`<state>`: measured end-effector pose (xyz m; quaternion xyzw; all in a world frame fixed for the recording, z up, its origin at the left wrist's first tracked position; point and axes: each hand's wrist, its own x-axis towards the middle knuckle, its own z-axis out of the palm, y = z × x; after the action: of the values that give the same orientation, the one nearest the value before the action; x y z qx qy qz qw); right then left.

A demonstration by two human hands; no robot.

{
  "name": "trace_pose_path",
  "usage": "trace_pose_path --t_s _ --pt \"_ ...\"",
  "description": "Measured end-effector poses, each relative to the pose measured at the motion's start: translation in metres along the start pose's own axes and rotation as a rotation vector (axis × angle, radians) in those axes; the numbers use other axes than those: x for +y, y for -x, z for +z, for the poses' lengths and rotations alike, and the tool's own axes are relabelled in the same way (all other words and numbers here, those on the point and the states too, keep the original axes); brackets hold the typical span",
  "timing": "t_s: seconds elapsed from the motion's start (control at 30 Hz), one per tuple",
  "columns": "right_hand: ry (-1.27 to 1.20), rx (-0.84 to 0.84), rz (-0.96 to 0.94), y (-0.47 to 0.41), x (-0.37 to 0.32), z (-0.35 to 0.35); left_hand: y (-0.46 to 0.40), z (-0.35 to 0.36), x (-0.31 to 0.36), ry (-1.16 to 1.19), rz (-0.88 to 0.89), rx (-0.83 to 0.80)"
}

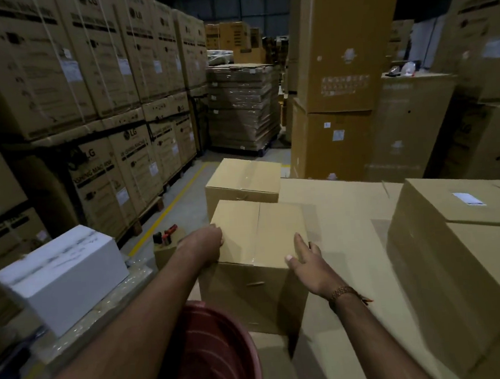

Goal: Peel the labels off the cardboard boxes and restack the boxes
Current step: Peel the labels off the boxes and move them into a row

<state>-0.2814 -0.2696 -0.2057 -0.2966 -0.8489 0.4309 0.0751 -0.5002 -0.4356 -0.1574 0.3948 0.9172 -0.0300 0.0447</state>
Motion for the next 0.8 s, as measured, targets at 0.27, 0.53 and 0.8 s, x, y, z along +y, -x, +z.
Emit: trace_pose_path --t_s 0.27,0.53,0.8 --pt "-0.001 0.005 -0.001 -0.037 -0.032 0.032 -0.021 0.005 -0.044 0.075 -0.051 0.052" --pt "-0.031 0.028 0.012 -0.062 -0.042 0.045 -0.027 0.005 -0.058 0.102 -0.072 0.103" --pt "-0.07 0.06 0.021 -0.067 -0.044 0.05 -0.045 0.017 -0.069 0.186 -0.056 0.133"
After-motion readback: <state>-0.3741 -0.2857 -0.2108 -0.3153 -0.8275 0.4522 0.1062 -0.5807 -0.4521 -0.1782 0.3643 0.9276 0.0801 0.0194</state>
